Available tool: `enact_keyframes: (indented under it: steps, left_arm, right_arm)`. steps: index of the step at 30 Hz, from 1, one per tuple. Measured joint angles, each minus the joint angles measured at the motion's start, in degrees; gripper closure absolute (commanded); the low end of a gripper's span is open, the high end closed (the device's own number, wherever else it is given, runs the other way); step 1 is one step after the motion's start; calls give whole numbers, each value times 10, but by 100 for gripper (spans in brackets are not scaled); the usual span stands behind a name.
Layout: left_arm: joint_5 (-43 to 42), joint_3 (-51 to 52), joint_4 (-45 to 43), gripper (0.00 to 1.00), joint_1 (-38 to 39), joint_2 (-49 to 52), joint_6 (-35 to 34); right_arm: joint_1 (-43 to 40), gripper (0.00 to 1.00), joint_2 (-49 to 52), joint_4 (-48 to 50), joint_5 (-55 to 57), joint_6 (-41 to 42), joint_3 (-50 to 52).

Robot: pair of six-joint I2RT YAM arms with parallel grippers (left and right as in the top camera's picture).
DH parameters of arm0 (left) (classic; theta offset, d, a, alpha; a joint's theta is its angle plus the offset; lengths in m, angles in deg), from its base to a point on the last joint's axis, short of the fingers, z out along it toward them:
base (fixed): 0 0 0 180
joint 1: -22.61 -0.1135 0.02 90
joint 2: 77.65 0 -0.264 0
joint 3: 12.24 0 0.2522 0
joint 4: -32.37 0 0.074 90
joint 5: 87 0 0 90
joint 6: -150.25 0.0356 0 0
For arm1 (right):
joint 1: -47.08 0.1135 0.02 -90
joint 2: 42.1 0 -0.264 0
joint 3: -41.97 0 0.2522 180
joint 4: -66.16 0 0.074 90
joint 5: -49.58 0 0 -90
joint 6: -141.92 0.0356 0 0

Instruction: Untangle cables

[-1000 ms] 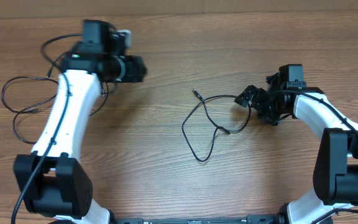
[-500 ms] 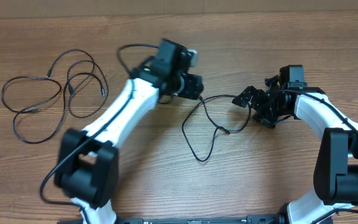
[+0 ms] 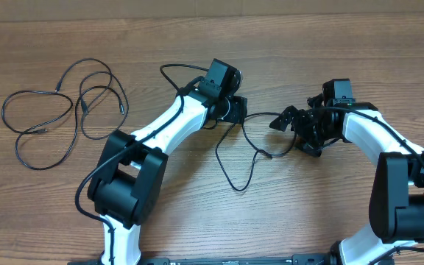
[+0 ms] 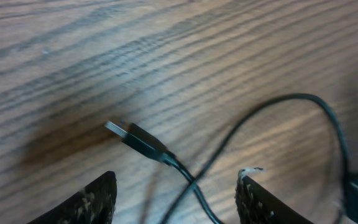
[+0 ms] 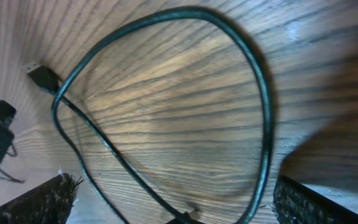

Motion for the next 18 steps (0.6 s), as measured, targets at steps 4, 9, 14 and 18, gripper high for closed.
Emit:
enact_keyframes:
  steps: [4, 9, 14, 18]
  left_arm:
    - [15, 0, -35, 48, 1, 17, 5]
    - [-3, 1, -101, 32, 2, 34, 90]
    - [-14, -15, -76, 49, 1, 34, 105]
    - [-12, -79, 39, 70, 1, 34, 38]
  right_arm:
    - [-1, 0, 0, -17, 33, 0, 0]
    - [-19, 0, -1, -35, 62, 0, 0]
    - [-72, 0, -2, -51, 68, 1, -1]
    - [-127, 0, -2, -53, 71, 1, -1]
